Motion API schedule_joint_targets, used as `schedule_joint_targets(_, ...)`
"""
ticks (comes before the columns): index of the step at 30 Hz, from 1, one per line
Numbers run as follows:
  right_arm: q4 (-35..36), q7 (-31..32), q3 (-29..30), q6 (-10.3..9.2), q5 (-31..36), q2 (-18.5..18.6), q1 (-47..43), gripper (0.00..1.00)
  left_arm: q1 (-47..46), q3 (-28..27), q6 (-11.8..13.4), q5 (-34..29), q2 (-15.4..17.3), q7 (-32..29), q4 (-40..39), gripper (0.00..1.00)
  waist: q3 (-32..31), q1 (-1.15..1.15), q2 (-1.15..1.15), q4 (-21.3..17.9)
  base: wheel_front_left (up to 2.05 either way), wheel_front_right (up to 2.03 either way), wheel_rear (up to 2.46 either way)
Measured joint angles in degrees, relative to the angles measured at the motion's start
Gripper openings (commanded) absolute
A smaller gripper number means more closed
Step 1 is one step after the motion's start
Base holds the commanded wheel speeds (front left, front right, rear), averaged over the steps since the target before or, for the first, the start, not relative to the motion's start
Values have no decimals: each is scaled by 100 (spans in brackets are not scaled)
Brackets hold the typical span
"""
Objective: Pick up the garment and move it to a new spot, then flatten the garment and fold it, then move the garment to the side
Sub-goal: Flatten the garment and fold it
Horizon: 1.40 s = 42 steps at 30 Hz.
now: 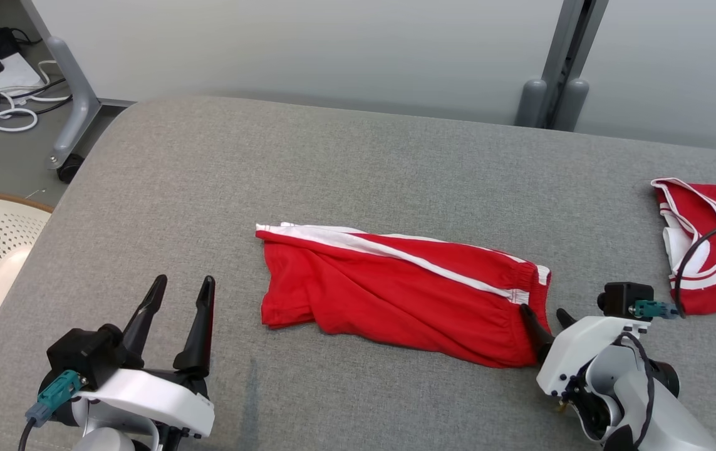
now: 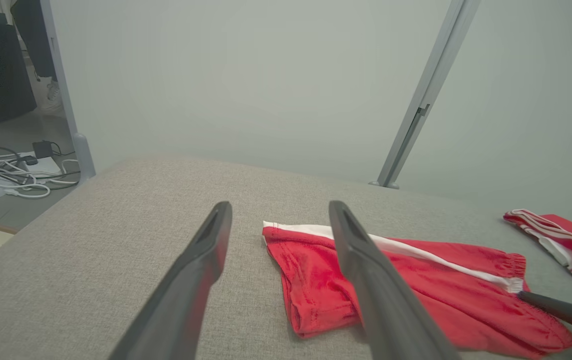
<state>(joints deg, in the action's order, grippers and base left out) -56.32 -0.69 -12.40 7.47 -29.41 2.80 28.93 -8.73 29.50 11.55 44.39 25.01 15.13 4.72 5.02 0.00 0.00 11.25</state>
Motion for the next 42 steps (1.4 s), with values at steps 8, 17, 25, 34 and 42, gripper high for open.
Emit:
schedule_joint_targets(8,2,269,-344,1,-1112,41,19,100,-41,31,-37,-1,-1,-7,51,100,35,0,0,86,0,0,0)
schedule_joint_targets(17,-56,299,-824,1,-1729,34,134,0,-88,60,-32,-1,10,-25,68,100,13,0,0,111,0,0,0)
schedule_joint_targets(25,-98,57,-923,1,-1964,16,224,0,-82,91,-12,-1,64,-42,29,100,-65,0,0,14,0,0,0)
schedule_joint_targets(34,355,437,-1117,1,-2081,746,39,0,16,127,12,1,85,-76,-27,100,-142,0,0,-204,0,0,0)
schedule_joint_targets(42,1184,869,-1032,1,-2267,1460,-228,0,31,185,30,5,87,-134,-30,100,-199,0,0,-402,0,0,0)
